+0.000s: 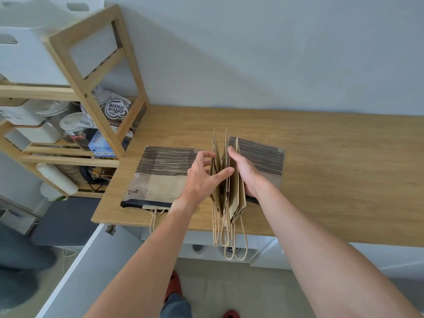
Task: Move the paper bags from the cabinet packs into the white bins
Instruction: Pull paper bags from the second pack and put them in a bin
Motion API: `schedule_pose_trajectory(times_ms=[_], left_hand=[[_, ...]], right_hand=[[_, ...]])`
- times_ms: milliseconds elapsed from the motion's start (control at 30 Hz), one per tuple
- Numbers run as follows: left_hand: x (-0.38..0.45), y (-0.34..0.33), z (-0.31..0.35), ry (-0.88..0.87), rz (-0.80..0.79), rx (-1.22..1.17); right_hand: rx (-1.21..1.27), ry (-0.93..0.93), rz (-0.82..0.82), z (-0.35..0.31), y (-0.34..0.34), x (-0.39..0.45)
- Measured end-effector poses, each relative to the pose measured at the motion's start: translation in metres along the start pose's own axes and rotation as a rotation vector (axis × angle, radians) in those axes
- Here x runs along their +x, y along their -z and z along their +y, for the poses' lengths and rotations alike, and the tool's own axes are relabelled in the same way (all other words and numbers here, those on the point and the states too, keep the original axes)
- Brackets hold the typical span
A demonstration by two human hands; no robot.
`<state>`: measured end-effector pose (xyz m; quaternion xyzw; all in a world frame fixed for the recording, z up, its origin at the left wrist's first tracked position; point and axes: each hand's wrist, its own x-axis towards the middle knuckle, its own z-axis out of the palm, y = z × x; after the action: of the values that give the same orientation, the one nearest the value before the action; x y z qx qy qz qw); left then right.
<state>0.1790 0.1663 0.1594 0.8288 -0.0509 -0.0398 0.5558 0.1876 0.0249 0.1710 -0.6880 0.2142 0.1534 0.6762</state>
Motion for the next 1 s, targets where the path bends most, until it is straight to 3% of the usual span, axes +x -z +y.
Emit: schedule_pose_trajectory(times_ms=[267, 367, 500, 600, 700, 800, 867, 1000], left_hand=[[-0.011, -0.003, -0.003, 0.030, 0.037, -0.009], [-0.018, -0.005, -0.006, 0.129, -0.172, -0.067], [-0.039, -0.008, -0.014, 0.211, -0.323, -0.182], [-0.046, -0.004, -0.040, 0.176, -0.347, -0.002], [-0.052, 0.006, -0.064, 0.067, -0.359, 0.324], [-0.048, 0.022, -0.083, -0.110, -0.311, 0.454], [-0.040, 0.023, -0.092, -0.222, -0.230, 0.414], [-0.030, 0.014, -0.051, -0.169, 0.072, 0.144]], right_hand=[[-0.016, -0.032, 0.050, 0.001, 0.005, 0.006], [-0.042, -0.018, -0.007, -0.001, -0.003, 0.002], [-0.227, 0.024, 0.108, -0.003, -0.006, 0.003], [-0.305, 0.067, 0.200, -0.007, 0.004, 0.002], [-0.165, 0.007, 0.283, -0.008, 0.025, 0.002], [-0.043, -0.142, 0.340, -0.005, 0.051, 0.001], [0.011, -0.235, 0.293, 0.000, 0.063, -0.002], [0.307, -0.197, 0.089, 0.006, 0.072, -0.016]])
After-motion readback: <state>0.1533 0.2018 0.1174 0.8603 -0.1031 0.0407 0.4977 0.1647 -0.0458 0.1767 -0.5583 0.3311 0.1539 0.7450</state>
